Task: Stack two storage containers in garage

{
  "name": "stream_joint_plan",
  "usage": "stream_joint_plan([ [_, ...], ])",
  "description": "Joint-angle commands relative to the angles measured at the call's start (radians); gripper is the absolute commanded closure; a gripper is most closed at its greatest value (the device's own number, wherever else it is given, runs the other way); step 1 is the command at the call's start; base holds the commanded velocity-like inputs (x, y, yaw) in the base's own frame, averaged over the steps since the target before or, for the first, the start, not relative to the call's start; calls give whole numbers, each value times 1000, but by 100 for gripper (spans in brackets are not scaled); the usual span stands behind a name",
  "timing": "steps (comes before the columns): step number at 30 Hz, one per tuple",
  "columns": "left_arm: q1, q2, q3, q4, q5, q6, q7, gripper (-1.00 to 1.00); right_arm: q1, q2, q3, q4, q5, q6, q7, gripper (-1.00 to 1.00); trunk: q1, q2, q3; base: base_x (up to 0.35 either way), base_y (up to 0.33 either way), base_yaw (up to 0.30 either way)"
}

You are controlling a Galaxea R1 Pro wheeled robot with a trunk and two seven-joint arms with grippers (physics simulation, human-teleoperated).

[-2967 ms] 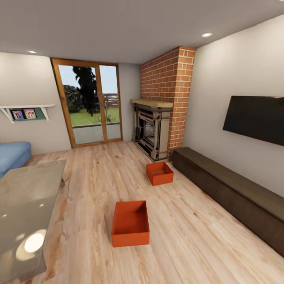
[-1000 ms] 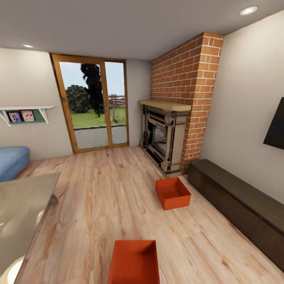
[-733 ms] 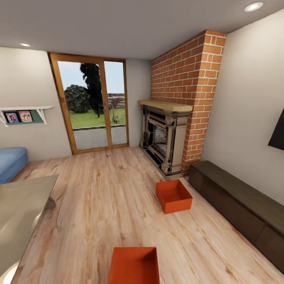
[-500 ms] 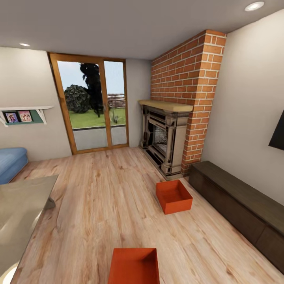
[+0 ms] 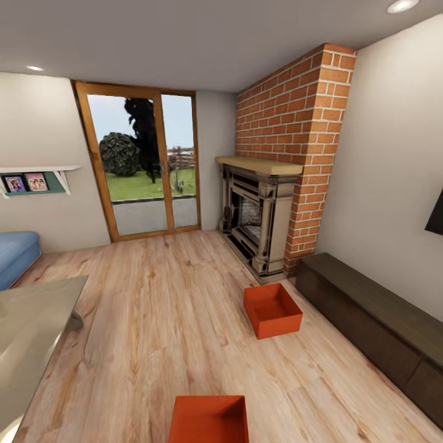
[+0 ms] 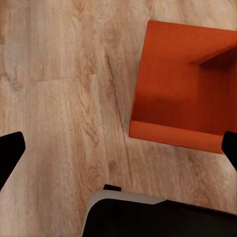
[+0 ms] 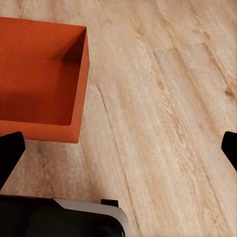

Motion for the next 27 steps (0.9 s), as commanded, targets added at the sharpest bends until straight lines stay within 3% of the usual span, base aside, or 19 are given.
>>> stream_joint_plan([
  [1, 0, 0, -9, 1, 3, -3, 7, -100, 1, 0, 7, -2, 6, 1, -10, -100, 0, 0, 0, 17, 0, 0],
  [27, 0, 0, -9, 1, 3, -4, 7, -100, 1, 0, 10, -2, 10, -1, -9, -100, 0, 0, 0, 1, 0, 0],
])
